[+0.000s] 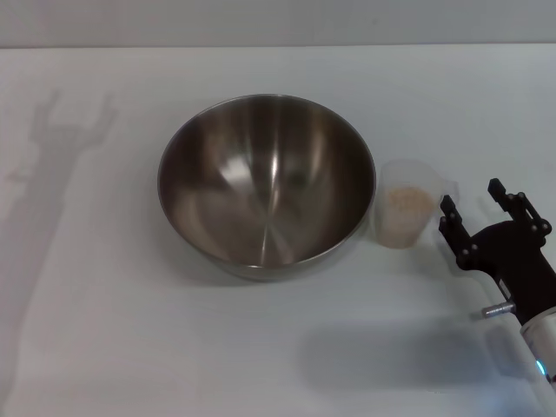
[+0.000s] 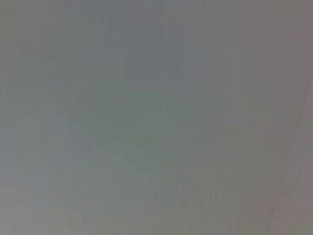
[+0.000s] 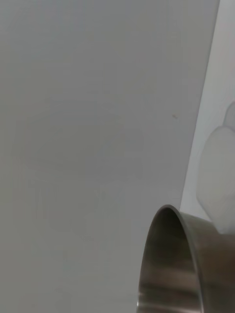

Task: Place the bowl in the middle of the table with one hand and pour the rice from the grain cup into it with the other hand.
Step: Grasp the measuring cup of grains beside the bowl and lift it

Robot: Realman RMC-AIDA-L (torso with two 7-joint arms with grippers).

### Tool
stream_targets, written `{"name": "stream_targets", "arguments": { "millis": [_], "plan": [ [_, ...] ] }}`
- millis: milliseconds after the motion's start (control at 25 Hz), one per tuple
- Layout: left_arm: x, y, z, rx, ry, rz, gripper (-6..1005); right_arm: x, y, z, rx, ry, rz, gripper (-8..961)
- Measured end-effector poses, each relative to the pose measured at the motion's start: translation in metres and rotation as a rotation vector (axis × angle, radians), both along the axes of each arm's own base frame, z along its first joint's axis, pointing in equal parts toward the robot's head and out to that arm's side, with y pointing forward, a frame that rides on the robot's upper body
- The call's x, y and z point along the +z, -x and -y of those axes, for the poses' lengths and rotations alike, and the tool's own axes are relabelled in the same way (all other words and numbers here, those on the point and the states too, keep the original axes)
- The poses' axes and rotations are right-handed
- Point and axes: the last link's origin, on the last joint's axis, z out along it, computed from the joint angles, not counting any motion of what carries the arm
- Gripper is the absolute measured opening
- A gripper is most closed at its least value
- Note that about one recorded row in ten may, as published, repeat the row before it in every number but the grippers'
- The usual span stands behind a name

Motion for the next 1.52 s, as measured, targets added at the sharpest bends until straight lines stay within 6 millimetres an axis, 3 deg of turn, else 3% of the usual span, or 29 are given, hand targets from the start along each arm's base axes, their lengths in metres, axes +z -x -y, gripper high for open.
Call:
{"name": "stream_targets", "arguments": {
  "millis": [880,1120,1520],
  "plan": [
    [0.002,0.001,-0.001,0.009,-0.020,0.011,832,0.004,0.006,-0.028,0.041,0.012,0.006,579],
    [0.003,0.001,-0.001,0.008,-0.021,0.009,832,0.004,0.010,-0.034,0.061,0.017,0.006,333],
    [0.003,0.003,0.002,0.010,-0.025,0.010,832,0.007,0.010,-0.040,0.047,0.000,-0.006,78]
  ]
}}
